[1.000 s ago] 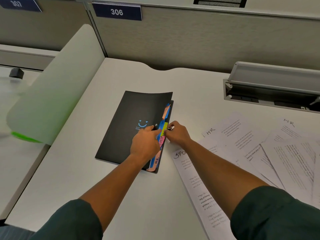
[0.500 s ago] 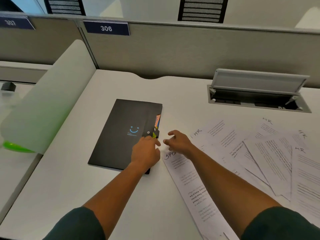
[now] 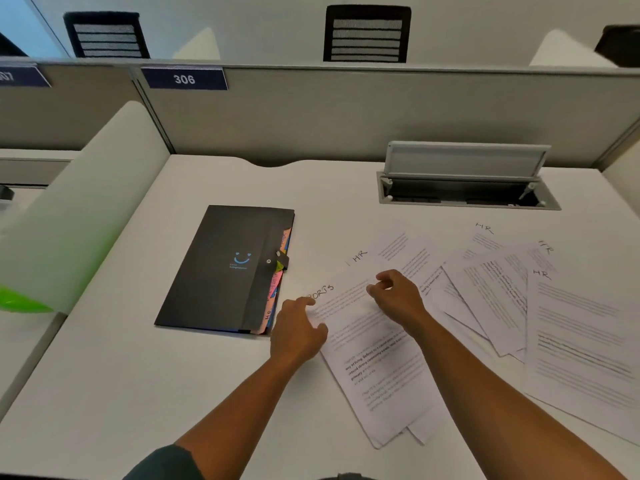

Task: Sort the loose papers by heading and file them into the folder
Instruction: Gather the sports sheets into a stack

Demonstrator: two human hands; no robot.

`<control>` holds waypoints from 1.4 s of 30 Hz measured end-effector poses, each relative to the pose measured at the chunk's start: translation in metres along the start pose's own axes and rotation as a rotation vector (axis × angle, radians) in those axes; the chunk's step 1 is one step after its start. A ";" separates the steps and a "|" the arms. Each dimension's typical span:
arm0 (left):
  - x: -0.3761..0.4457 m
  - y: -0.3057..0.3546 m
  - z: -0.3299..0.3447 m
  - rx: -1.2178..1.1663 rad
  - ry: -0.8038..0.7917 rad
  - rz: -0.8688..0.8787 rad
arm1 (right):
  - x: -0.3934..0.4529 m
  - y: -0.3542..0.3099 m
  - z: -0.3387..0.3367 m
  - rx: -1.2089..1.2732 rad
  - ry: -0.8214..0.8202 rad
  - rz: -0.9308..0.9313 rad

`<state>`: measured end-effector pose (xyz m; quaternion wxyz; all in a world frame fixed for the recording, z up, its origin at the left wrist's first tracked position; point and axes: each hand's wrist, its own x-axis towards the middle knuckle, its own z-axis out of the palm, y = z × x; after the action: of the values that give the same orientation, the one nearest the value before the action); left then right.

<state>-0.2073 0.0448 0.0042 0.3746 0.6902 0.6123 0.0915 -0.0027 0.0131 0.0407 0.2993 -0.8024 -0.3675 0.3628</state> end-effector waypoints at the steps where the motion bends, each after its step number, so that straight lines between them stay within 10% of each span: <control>1: -0.003 0.002 0.004 -0.074 0.006 -0.060 | -0.001 0.007 -0.005 -0.042 0.027 -0.015; 10: -0.029 0.008 0.036 -0.673 0.220 -0.485 | -0.007 0.062 -0.043 -0.371 0.047 0.023; 42: -0.053 0.043 0.084 -0.640 0.235 -0.377 | 0.014 0.106 -0.100 -0.057 -0.110 -0.025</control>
<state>-0.1376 -0.0367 -0.0100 0.5082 0.3987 0.7078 0.2859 0.1233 -0.0555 0.0122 0.2603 -0.7847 -0.4035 0.3922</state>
